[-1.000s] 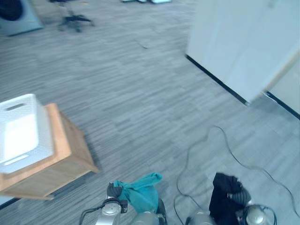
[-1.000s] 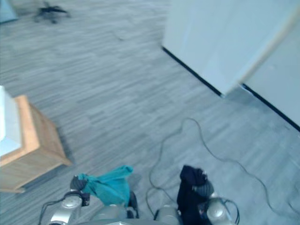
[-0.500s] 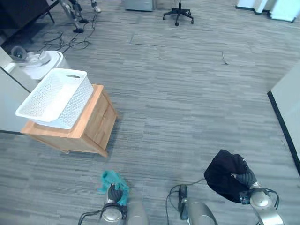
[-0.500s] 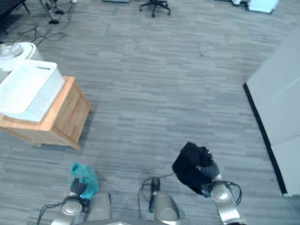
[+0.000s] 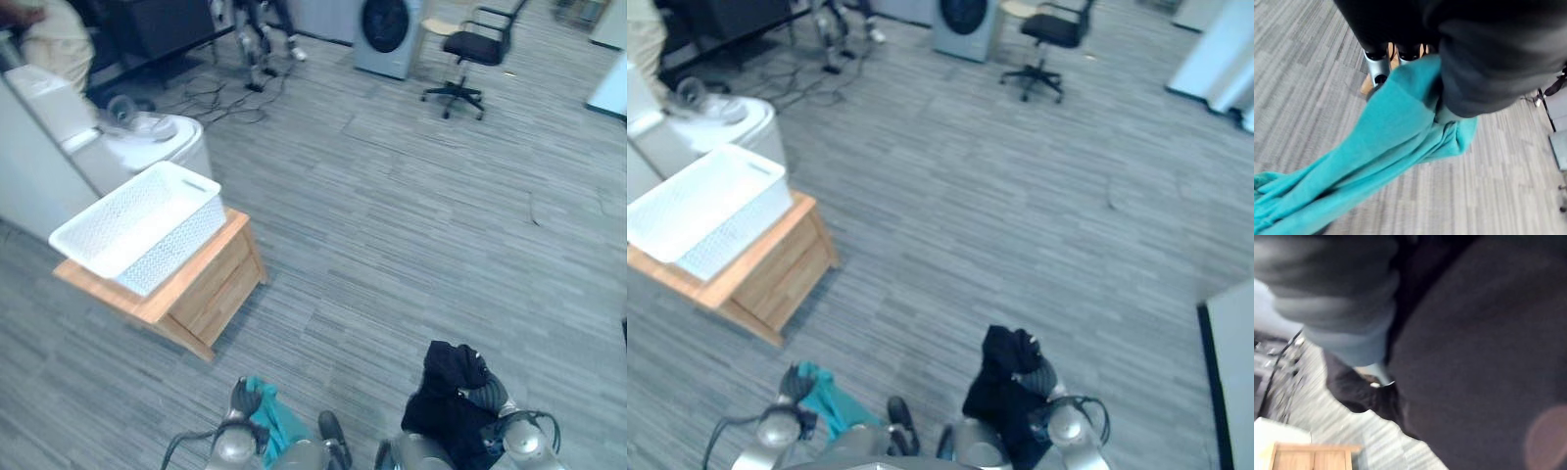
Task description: Tidy up the quilt and then pick up the clothes from the bed and put them into the laundry hamper.
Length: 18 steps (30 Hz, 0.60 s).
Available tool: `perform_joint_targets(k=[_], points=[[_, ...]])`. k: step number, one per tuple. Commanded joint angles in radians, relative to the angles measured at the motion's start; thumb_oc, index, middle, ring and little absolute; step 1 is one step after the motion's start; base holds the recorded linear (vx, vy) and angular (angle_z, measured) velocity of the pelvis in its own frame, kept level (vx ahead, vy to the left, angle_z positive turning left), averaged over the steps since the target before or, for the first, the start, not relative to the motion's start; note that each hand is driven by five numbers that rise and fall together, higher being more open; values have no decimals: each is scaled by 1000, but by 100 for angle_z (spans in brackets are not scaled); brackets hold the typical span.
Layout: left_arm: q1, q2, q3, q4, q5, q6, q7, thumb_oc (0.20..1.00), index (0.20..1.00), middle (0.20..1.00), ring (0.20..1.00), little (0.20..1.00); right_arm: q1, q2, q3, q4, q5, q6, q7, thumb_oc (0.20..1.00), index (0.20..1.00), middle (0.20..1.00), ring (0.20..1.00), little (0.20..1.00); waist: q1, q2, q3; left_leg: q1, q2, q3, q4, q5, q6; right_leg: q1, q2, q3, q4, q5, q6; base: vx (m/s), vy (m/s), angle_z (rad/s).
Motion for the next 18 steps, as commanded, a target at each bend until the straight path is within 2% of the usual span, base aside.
perform_joint_targets(k=[1, 2, 3, 4, 5, 6, 8, 9, 10, 11, 12, 13, 14, 15, 16, 17, 18], points=[[-23, 73, 25, -58, 20, -54, 32, 200, 200, 200, 200, 200, -77, -27, -53, -60, 0, -60, -16, 200, 200, 200, 200, 200, 13, -23, 56, 99, 102, -23, -74, -31, -209, 183, -119, 93, -499, 239, 69, 551, -296, 242], [-28, 82, 16, -58, 34, -60, 31, 200, 200, 200, 200, 200, -80, -33, -54, -48, 2, -60, -18, 200, 200, 200, 200, 200, -1, -34, 54, 120, 91, -64, -83, -49, -227, 164, -115, 113, -662, 225, 61, 639, -360, 218], [-54, 90, 0, -50, 54, -62, 29, 200, 200, 200, 200, 200, -86, -40, -58, -30, 13, -55, -25, 200, 200, 200, 200, 200, -31, -49, 51, 172, 83, -146, -103, -90, -259, 143, -94, 169, -918, 240, 78, 805, -443, 216], [-66, 92, -1, -35, 58, -62, 29, 200, 200, 200, 200, 200, -88, -41, -63, -19, 20, -52, -28, 200, 200, 200, 200, 200, -40, -57, 48, 183, 81, -172, -111, -94, -269, 118, -86, 203, -984, 266, 87, 594, -311, 150], [-68, 92, -1, -33, 58, -63, 30, 200, 200, 200, 200, 200, -89, -41, -63, -17, 20, -53, -28, 200, 200, 200, 200, 200, -48, -52, 49, 185, 86, -180, -109, -100, -270, 134, -84, 192, -1002, 270, 88, 602, -248, 149], [-63, 92, 14, -4, 66, -58, 31, 200, 200, 200, 200, 200, -94, -48, -66, -4, 22, -49, -27, 200, 200, 200, 200, 200, -64, -55, 39, 235, 92, -232, -111, -135, -289, 79, -73, 228, -1043, 325, 111, 582, -202, 175], [-35, 90, 7, 4, 70, -71, 18, 200, 200, 200, 200, 200, -74, -51, -73, -15, 23, -58, -25, 200, 200, 200, 200, 200, -68, -69, 35, 257, 68, -280, -24, -207, -286, 113, -74, 252, -1010, 314, 85, 580, -251, 166], [-34, 87, 7, 3, 65, -64, 21, 200, 200, 200, 200, 200, -85, -63, -69, -21, 22, -59, -25, 200, 200, 200, 200, 200, -71, -64, 43, 229, 61, -292, 83, -210, -302, 134, -70, 243, -998, 311, 77, 375, -248, 144], [-37, 86, 2, 2, 61, -61, 24, 200, 200, 200, 200, 200, -95, -75, -72, -24, 20, -55, -26, 200, 200, 200, 200, 200, -64, -67, 58, 178, 55, -290, 207, -168, -338, 161, -80, 241, -995, 313, 64, 246, -233, 161], [-43, 81, 8, -2, 53, -60, 30, 200, 200, 200, 200, 200, -106, -91, -78, -26, 20, -57, -33, 200, 200, 200, 200, 200, -71, -67, 75, 84, 86, -259, 380, -130, -377, 203, -96, 199, -1004, 306, 47, 196, -231, 106], [-37, 77, 11, -12, 47, -62, 31, 200, 200, 200, 200, 200, -104, -95, -88, -29, 27, -56, -42, 200, 200, 200, 200, 200, -66, -74, 89, 21, 138, -192, 505, -95, -389, 250, -107, 162, -1019, 289, 26, 101, -161, 115], [-37, 78, 12, -12, 47, -61, 31, 200, 200, 200, 200, 200, -105, -94, -88, -29, 27, -56, -42, 200, 200, 200, 200, 200, -69, -77, 86, 12, 135, -195, 508, -91, -388, 246, -109, 159, -1021, 293, 26, 255, -233, 111], [-38, 82, 13, -26, 48, -64, 26, 200, 200, 200, 200, 200, -116, -98, -93, -29, 31, -50, -48, 200, 200, 200, 200, 200, -53, -81, 89, -94, 222, -50, 540, -41, -384, 321, -104, 93, -1065, 270, 10, 262, -131, 91], [-35, 82, 15, -24, 50, -61, 19, 200, 200, 200, 200, 200, -124, -98, -89, -21, 27, -46, -46, 200, 200, 200, 200, 200, -48, -71, 80, -100, 236, -12, 484, -39, -374, 335, -96, 84, -1074, 258, 11, 282, -128, 58], [-34, 82, 16, -25, 50, -61, 19, 200, 200, 200, 200, 200, -125, -99, -88, -20, 27, -46, -46, 200, 200, 200, 200, 200, -46, -73, 79, -95, 234, -7, 478, -39, -374, 335, -97, 88, -1074, 258, 12, 206, 37, 21], [-29, 85, 21, -20, 58, -58, 15, 200, 200, 200, 200, 200, -135, -100, -83, -18, 21, -43, -40, 200, 200, 200, 200, 200, -41, -56, 70, -95, 234, 26, 377, -43, -362, 342, -85, 80, -1077, 247, 17, 391, 138, 8], [-5, 79, 30, -24, 60, -58, 7, 200, 200, 200, 200, 200, -147, -105, -70, -21, 12, -44, -30, 200, 200, 200, 200, 200, -23, -25, 52, -83, 228, 55, 153, 16, -362, 364, -75, 78, -1077, 220, 37, 392, 134, -3]])
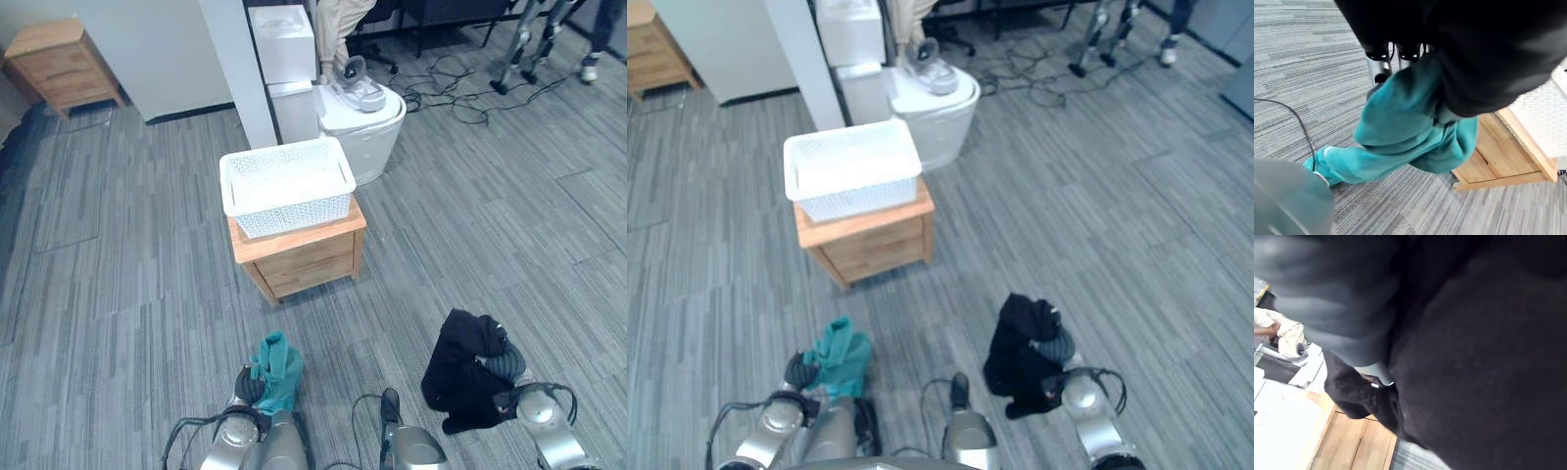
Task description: Tidy up the quilt and then pick up the clothes from the bed and put them into the laundry hamper.
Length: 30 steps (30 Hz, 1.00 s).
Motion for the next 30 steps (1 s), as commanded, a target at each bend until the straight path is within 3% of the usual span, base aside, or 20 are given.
perform_joint_targets(k=[1, 3, 4, 8, 9, 11, 12, 13, 14, 15, 16, 17, 19, 21, 24, 26, 30], points=[[0, 47, 42, -65, 43, -41, 5, 200, 200, 200, 200, 200, 0, -50, 40, -62, 8, -32, -5, 200, 200, 200, 200, 200, 19, 42, -41, 80, -5, 36, -273, 27, -7, 70, -24, -33, 0, -116, 180, 421, 183, -7], [16, 36, 49, -69, 42, -40, -5, 200, 200, 200, 200, 200, -5, -54, 42, -52, 3, -32, 0, 200, 200, 200, 200, 200, 29, 68, -49, 82, 45, 46, -409, 121, -28, 100, -25, -50, 0, -146, 194, 369, 205, 8], [25, 32, 50, -72, 45, -35, -5, 200, 200, 200, 200, 200, 1, -59, 43, -51, 2, -32, 1, 200, 200, 200, 200, 200, 28, 73, -51, 76, 92, 62, -448, 170, -45, 135, -37, -69, 0, -165, 202, 456, 250, 17], [63, 35, 51, -100, 51, -30, -12, 200, 200, 200, 200, 200, 24, -52, 44, -68, -3, -35, 8, 200, 200, 200, 200, 200, 28, 78, -67, 96, 118, 61, -455, 201, -56, 187, -38, -70, 0, -192, 213, 316, 151, 8], [75, 35, 50, -106, 59, -29, -21, 200, 200, 200, 200, 200, 32, -46, 43, -72, -8, -37, 14, 200, 200, 200, 200, 200, 26, 81, -79, 108, 115, 68, -471, 192, -49, 197, -44, -70, 6, -194, 220, 295, 208, -14], [75, 62, 46, -132, 89, -19, -37, 200, 200, 200, 200, 200, 44, -29, 45, -90, -22, -39, 24, 200, 200, 200, 200, 200, 13, 63, -87, 172, 83, 104, -502, 158, -24, 178, -99, -61, 162, -165, 239, 293, 242, -1], [74, 63, 47, -133, 89, -19, -37, 200, 200, 200, 200, 200, 43, -28, 45, -90, -23, -38, 24, 200, 200, 200, 200, 200, 17, 64, -88, 171, 84, 109, -504, 161, -22, 170, -99, -55, 165, -163, 239, 200, 175, 22], [76, 86, 43, -165, 96, -16, -40, 200, 200, 200, 200, 200, 41, -19, 41, -126, -22, -39, 19, 200, 200, 200, 200, 200, 3, 40, -68, 200, 55, 96, -505, 128, -5, 101, -116, 4, 295, -98, 253, 115, 107, 18], [76, 87, 44, -165, 96, -15, -41, 200, 200, 200, 200, 200, 40, -18, 41, -127, -22, -39, 19, 200, 200, 200, 200, 200, 8, 42, -72, 195, 58, 101, -507, 133, -3, 90, -113, 11, 297, -94, 252, 280, 179, 20], [47, 108, 31, -159, 95, -23, -35, 200, 200, 200, 200, 200, 27, -27, 37, -165, -14, -49, 4, 200, 200, 200, 200, 200, -18, 23, -57, 208, 38, 64, -517, 104, 2, 22, -55, 104, 265, -130, 229, 136, 76, 25], [45, 108, 31, -158, 95, -24, -35, 200, 200, 200, 200, 200, 26, -27, 37, -165, -14, -49, 4, 200, 200, 200, 200, 200, -16, 25, -59, 205, 41, 66, -518, 108, 2, 18, -51, 105, 262, -125, 227, 343, 124, 44], [23, 123, 21, -147, 89, -33, -40, 200, 200, 200, 200, 200, -2, -47, 21, -213, 10, -64, -8, 200, 200, 200, 200, 200, -38, 22, -56, 225, 13, 43, -518, 70, 11, -51, 2, 147, 171, -138, 205, 300, 46, 56], [4, 126, 24, -126, 87, -37, -34, 200, 200, 200, 200, 200, -24, -65, 17, -232, 19, -71, -13, 200, 200, 200, 200, 200, -51, 21, -51, 236, 6, 26, -518, 51, 11, -77, 0, 132, 129, -114, 215, 265, 21, 54], [-12, 139, 26, -103, 74, -39, -28, 200, 200, 200, 200, 200, -122, -136, 13, -317, -8, -79, -33, 200, 200, 200, 200, 200, -39, -1, -55, 255, 11, 29, -518, 31, 4, -92, -36, 45, 54, -71, 239, 189, -44, 47], [-25, 138, 13, -96, 68, -48, -26, 200, 200, 200, 200, 200, -200, -202, 0, -348, -19, -86, -52, 200, 200, 200, 200, 200, -32, -15, -62, 256, 8, 33, -518, 25, 0, -79, -39, 44, 14, -50, 240, 153, -31, 45], [-39, 131, -11, -82, 46, -58, -13, 200, 200, 200, 200, 200, -377, -316, 20, -357, 3, -89, -80, 200, 200, 200, 200, 200, -19, -18, -68, 260, 13, 46, -518, 20, -4, -69, -43, 37, 12, -39, 243, 154, -40, 15], [-59, 108, -64, -78, 11, -71, -12, 200, 200, 200, 200, 200, -632, -386, 107, -343, 33, -88, -103, 200, 200, 200, 200, 200, -5, -12, -75, 251, 18, 48, -518, 28, -12, -71, -43, 26, 5, -34, 239, 81, -23, -12]])
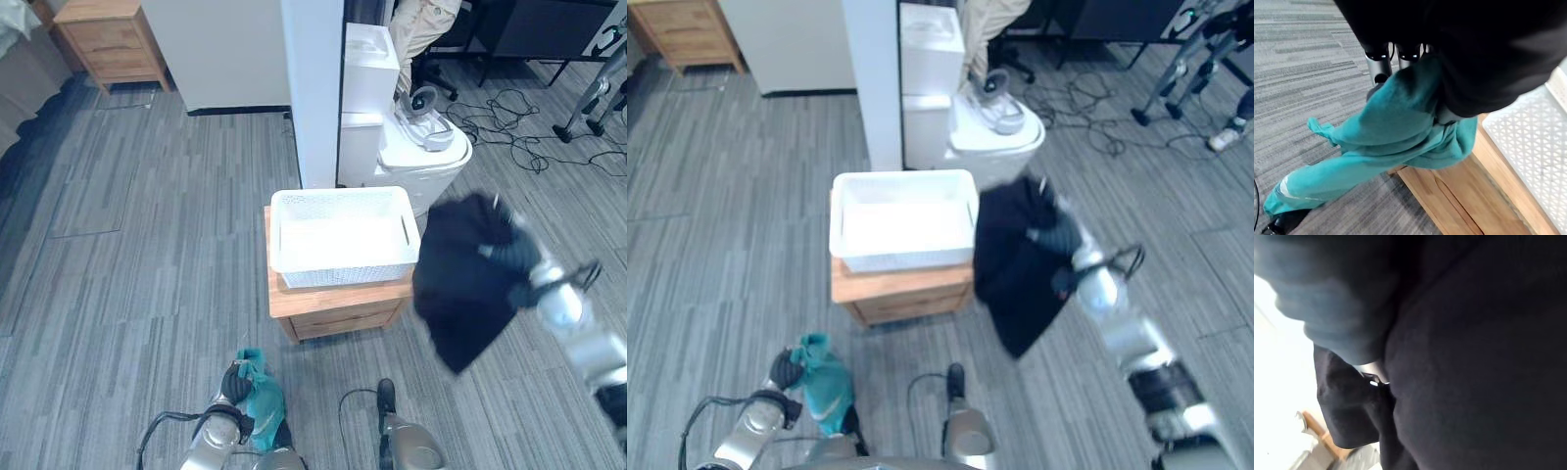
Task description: Tidy up the quilt and then pick up the clothes from the bed and put them into the laundry hamper.
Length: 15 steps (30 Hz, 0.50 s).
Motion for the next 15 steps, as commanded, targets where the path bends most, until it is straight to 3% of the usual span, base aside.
perform_joint_targets(k=[1, 5, 8, 15], points=[[-82, 19, -41, -31, -51, -71, 26, 200, 200, 200, 200, 200, -248, -30, 53, 4, 36, -52, -63, 200, 200, 200, 200, 200, 27, -18, -7, 20, 24, 20, -1, -25, -74, 54, -75, -17, 6, -83, 79, 47, -15, -9], [-88, 20, -58, -36, -77, -78, 27, 200, 200, 200, 200, 200, -470, -43, 161, 49, 12, -39, -77, 200, 200, 200, 200, 200, 42, -3, -1, 7, 29, 17, -1, -17, -81, 49, -75, -24, 6, -87, 74, 34, -20, -2], [-96, 24, -69, -28, -91, -88, 37, 200, 200, 200, 200, 200, -673, 13, 281, 155, -20, -26, -95, 200, 200, 200, 200, 200, 54, 19, 5, -2, 31, 15, -1, -12, -86, 46, -76, -24, 4, -90, 70, 35, -9, 3], [-111, 22, -80, -4, -104, -97, 52, 200, 200, 200, 200, 200, -804, 141, 387, 294, -61, -15, -82, 200, 200, 200, 200, 200, 74, 62, 33, -26, 25, 1, -1, 1, -88, 34, -76, -29, 6, -97, 62, 2, -1, 13]])
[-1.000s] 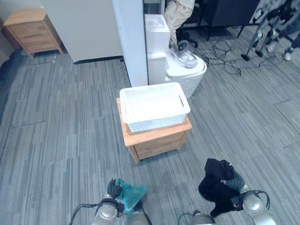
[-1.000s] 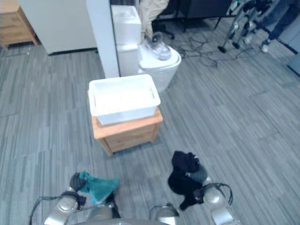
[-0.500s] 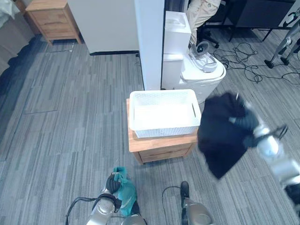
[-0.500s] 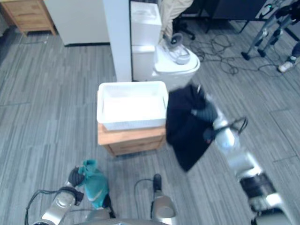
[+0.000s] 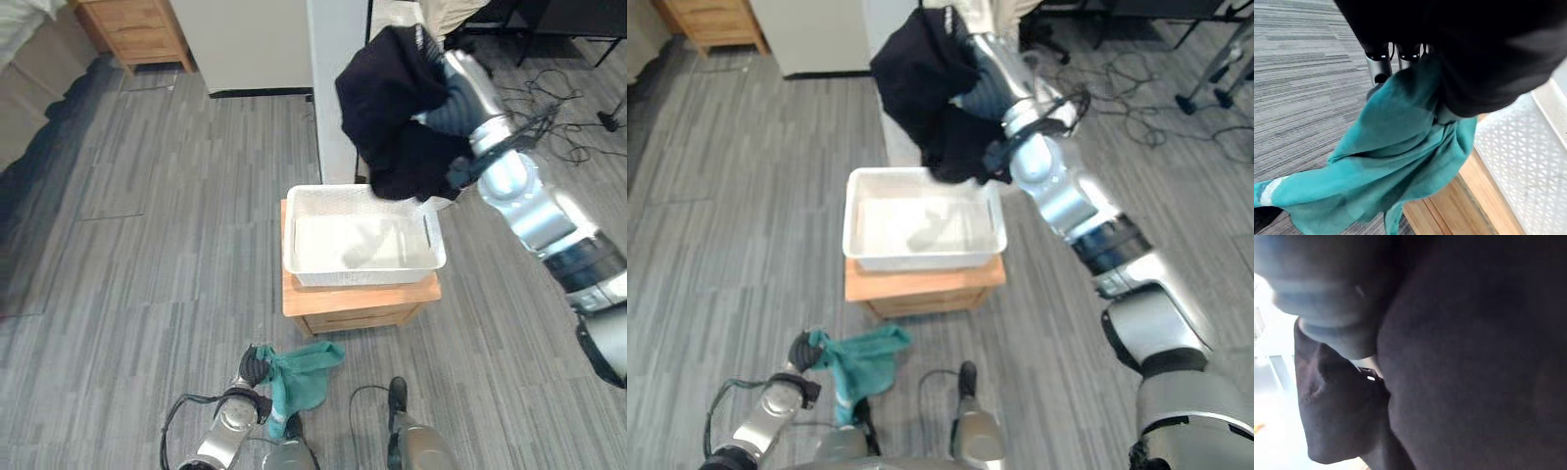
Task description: Tidy up the quilt and then pick up the clothes from the bed and put them into the laundry hamper.
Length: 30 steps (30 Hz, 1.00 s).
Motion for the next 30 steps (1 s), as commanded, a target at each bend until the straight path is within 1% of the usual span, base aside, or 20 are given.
perform_joint_targets(k=[1, 4, 8, 9, 10, 14, 15, 17, 18, 19, 22, 23, 24, 25, 27, 29, 30], points=[[-41, 39, -40, -23, -28, -65, 30, 200, 200, 200, 200, 200, -124, 8, 4, 58, -61, -17, -32, 200, 200, 200, 200, 200, 13, -6, 25, 7, 29, 13, -4, 1, -84, 47, -66, 9, 1, -111, 109, -19, -6, 5], [-41, 40, -39, -32, -37, -72, 31, 200, 200, 200, 200, 200, -130, 25, 26, 112, -77, -17, -26, 200, 200, 200, 200, 200, 19, 4, 34, -1, 28, 7, -4, 5, -85, 43, -67, 7, 3, -112, 106, -20, 1, 10], [-31, 43, -30, -97, -58, -88, 38, 200, 200, 200, 200, 200, -78, 49, 36, 229, -107, 2, -10, 200, 200, 200, 200, 200, 37, 31, 48, -12, 24, -6, -4, 9, -85, 43, -68, 0, 3, -116, 105, -9, -4, 8], [-24, 49, -19, -141, -69, -95, 39, 200, 200, 200, 200, 200, -47, 58, 35, 337, -120, 15, -10, 200, 200, 200, 200, 200, 45, 45, 50, -12, 22, -12, -4, 12, -86, 49, -69, -7, 2, -121, 104, 1, 1, 8], [-22, 50, -19, -143, -69, -94, 39, 200, 200, 200, 200, 200, -48, 60, 36, 341, -120, 12, -12, 200, 200, 200, 200, 200, 44, 45, 49, -12, 22, -13, -4, 12, -86, 50, -69, -7, 2, -121, 104, 5, 8, 12], [-28, 61, -11, -236, -105, -117, 34, 200, 200, 200, 200, 200, 1, 74, 1, 566, -107, 33, -29, 200, 200, 200, 200, 200, 54, 67, 40, 0, 20, -17, -4, 11, -87, 70, -70, -12, -2, -125, 105, 4, 11, 15], [-32, 63, -13, -288, -125, -127, 33, 200, 200, 200, 200, 200, 16, 70, -19, 664, -108, 47, -41, 200, 200, 200, 200, 200, 57, 78, 38, 3, 16, -22, -4, 11, -87, 75, -73, -14, -2, -125, 107, -3, 14, 4], [-31, 63, -14, -294, -132, -129, 32, 200, 200, 200, 200, 200, 11, 70, -22, 699, -105, 49, -42, 200, 200, 200, 200, 200, 57, 81, 38, 4, 15, -23, -4, 11, -87, 75, -74, -14, -2, -125, 108, -15, 22, 2], [-39, 63, -23, -308, -141, -139, 31, 200, 200, 200, 200, 200, -13, 63, -20, 759, -112, 53, -44, 200, 200, 200, 200, 200, 60, 91, 39, 3, 11, -26, -4, 11, -88, 73, -77, -15, -1, -124, 111, 0, 0, 0], [-40, 63, -23, -308, -141, -139, 31, 200, 200, 200, 200, 200, -13, 63, -19, 759, -112, 53, -44, 200, 200, 200, 200, 200, 60, 91, 39, 3, 11, -26, -4, 11, -88, 73, -77, -15, -1, -124, 111, 0, 0, 0], [-60, 63, -44, -305, -127, -144, 30, 200, 200, 200, 200, 200, -33, 52, 16, 818, -157, 61, -23, 200, 200, 200, 200, 200, 61, 97, 37, 5, 10, -27, -4, 11, -90, 77, -81, -19, -1, -125, 112, 0, 0, 0], [-71, 67, -50, -306, -116, -148, 29, 200, 200, 200, 200, 200, -42, 43, 50, 827, -202, 60, -12, 1000, 1000, 1000, 1000, 1000, 58, 97, 35, 11, 12, -27, -4, 10, -91, 84, -81, -21, -2, -129, 110, 2, 4, 3], [-71, 67, -50, -306, -116, -148, 29, 200, 200, 200, 200, 200, -42, 43, 50, 827, -203, 60, -12, 1000, 1000, 1000, 1000, 1000, 58, 97, 36, 12, 12, -28, -4, 10, -91, 85, -81, -21, -2, -129, 110, 23, -1, 6], [-84, 89, -51, -353, -85, -153, 25, 200, 200, 200, 200, 200, -39, 31, 81, 802, -283, 61, -24, 1000, 1000, 1000, 1000, 1000, 50, 91, 25, 23, 17, -27, -4, 7, -93, 100, -78, -22, -3, -134, 110, 26, -6, 4], [-94, 107, -42, -397, -64, -159, 30, 200, 200, 200, 200, 200, -18, 16, 86, 750, -338, 65, -53, 1000, 1000, 1000, 1000, 1000, 41, 83, 20, 32, 20, -23, -4, 4, -94, 107, -78, -23, -3, -134, 111, 13, -3, 7], [-122, 120, -27, -447, -46, -165, 43, 200, 200, 200, 200, 200, 52, 10, 70, 652, -398, 80, -98, 1000, 1000, 1000, 1000, 1000, 24, 77, 13, 43, 22, -18, -4, -2, -93, 112, -77, -20, -3, -135, 112, 0, 4, 8], [-137, 132, -7, -490, -37, -166, 56, 200, 200, 200, 200, 200, 131, -2, 37, 548, -435, 91, -105, 1000, 1000, 1000, 1000, 1000, 7, 69, 7, 54, 23, -12, -4, -8, -91, 117, -77, -15, -3, -136, 112, 0, 0, 0]])
